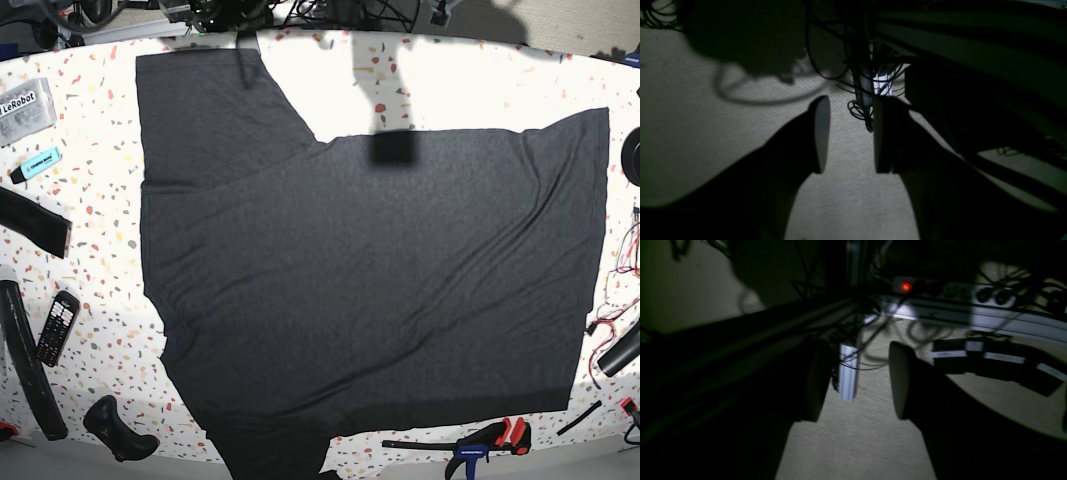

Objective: Fold the T-shirt properly

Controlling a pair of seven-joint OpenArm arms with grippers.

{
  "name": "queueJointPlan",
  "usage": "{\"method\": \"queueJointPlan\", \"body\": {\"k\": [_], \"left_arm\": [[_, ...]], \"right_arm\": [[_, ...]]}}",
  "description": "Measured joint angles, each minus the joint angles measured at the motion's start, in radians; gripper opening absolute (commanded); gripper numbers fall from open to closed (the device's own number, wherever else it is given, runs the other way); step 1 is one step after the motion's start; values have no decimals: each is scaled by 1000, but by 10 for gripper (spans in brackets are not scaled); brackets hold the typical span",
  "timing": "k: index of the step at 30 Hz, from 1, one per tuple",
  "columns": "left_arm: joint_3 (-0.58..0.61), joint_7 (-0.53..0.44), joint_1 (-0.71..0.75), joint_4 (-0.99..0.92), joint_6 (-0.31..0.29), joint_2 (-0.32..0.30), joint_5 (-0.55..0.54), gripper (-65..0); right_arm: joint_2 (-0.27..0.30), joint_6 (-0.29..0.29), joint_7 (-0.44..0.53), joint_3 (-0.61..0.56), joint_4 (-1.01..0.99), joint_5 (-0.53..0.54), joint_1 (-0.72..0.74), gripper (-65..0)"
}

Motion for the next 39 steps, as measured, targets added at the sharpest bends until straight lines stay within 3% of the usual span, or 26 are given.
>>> {"method": "queueJointPlan", "body": {"k": [3, 6, 9, 13, 18, 21, 25, 29, 33, 39], "left_arm": [[0, -21, 0, 31, -43, -19, 0, -435], [0, -89, 0, 59, -53, -46, -89, -434], [0, -109, -3, 61, -48, -77, -187, -435], [0, -165, 24, 60, -45, -83, -239, -435], [0, -286, 68, 60, -50, -58, -237, -435], [0, -297, 91, 60, -47, -62, -237, -435], [0, -306, 135, 60, -45, -66, -233, -435], [0, -342, 171, 60, -47, -64, -233, -435], [0, -497, 228, 109, -46, -72, -215, -435], [0, -492, 368, 299, -46, -92, -162, -435]], "right_arm": [[0, 52, 0, 0, 0, 27, 0, -336], [0, 93, 0, 0, 0, 28, 0, -336], [0, 98, 0, 0, 0, 27, -3, -336], [0, 98, 0, 0, 0, 27, -3, -336], [0, 98, 0, 4, 0, 27, -3, -336], [1, 100, -5, 4, 0, 27, -3, -336], [4, 100, -93, 4, 0, 27, -3, -336], [18, 100, -87, 4, 6, 27, -30, -336], [52, 104, -87, 4, 97, 27, -126, -336], [132, 105, -87, 4, 401, 27, -353, -336]]}}
